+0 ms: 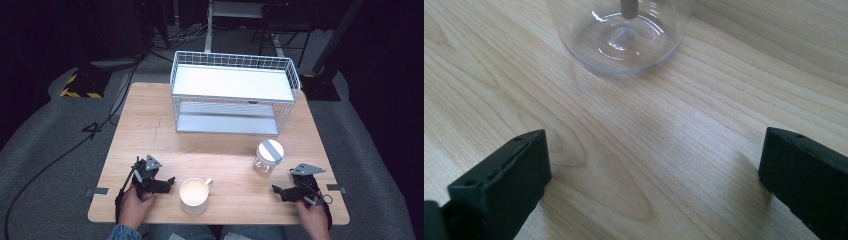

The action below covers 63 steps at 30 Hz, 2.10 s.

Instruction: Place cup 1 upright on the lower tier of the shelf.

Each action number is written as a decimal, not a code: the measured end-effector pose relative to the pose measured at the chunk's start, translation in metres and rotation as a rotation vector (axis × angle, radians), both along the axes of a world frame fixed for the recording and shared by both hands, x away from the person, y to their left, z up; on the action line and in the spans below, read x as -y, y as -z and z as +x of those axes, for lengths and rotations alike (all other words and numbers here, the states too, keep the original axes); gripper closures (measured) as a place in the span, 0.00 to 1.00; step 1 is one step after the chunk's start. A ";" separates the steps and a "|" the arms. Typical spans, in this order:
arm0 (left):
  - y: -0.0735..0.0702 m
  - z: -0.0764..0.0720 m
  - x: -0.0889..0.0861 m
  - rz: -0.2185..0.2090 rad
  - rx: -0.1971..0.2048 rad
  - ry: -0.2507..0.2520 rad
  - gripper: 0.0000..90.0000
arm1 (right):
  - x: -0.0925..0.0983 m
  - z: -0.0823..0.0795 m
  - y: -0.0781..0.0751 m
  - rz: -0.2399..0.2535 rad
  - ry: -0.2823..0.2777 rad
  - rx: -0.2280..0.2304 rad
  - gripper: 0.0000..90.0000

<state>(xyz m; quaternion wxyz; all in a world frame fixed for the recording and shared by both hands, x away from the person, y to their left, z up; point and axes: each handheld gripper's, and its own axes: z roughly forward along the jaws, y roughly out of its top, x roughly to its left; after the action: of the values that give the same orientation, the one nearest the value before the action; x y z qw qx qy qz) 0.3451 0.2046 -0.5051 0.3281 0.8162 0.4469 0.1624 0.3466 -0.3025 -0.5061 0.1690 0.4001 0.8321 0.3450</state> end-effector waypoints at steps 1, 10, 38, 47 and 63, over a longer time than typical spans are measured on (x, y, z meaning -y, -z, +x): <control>0.000 0.000 0.000 0.000 0.000 0.000 0.10 | 0.000 0.000 0.000 0.000 0.000 0.000 0.00; 0.000 0.001 0.002 -0.004 0.001 -0.031 0.11 | -0.002 -0.003 0.000 0.000 0.036 -0.001 0.00; 0.000 0.003 0.002 -0.003 -0.003 -0.028 0.09 | 0.000 -0.003 0.000 0.003 0.008 -0.003 0.00; 0.000 0.003 0.002 -0.002 -0.004 -0.028 0.09 | 0.003 -0.003 -0.004 0.012 0.015 -0.034 0.04; 0.000 0.003 0.002 -0.003 -0.003 -0.028 0.09 | -0.002 -0.001 -0.028 0.030 -0.021 -0.005 0.01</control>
<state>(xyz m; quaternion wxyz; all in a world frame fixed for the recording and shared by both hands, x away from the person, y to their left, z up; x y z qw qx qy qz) 0.3486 0.2025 -0.5052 0.3265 0.8096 0.4590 0.1649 0.3460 -0.3006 -0.4779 0.1570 0.3946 0.8314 0.3584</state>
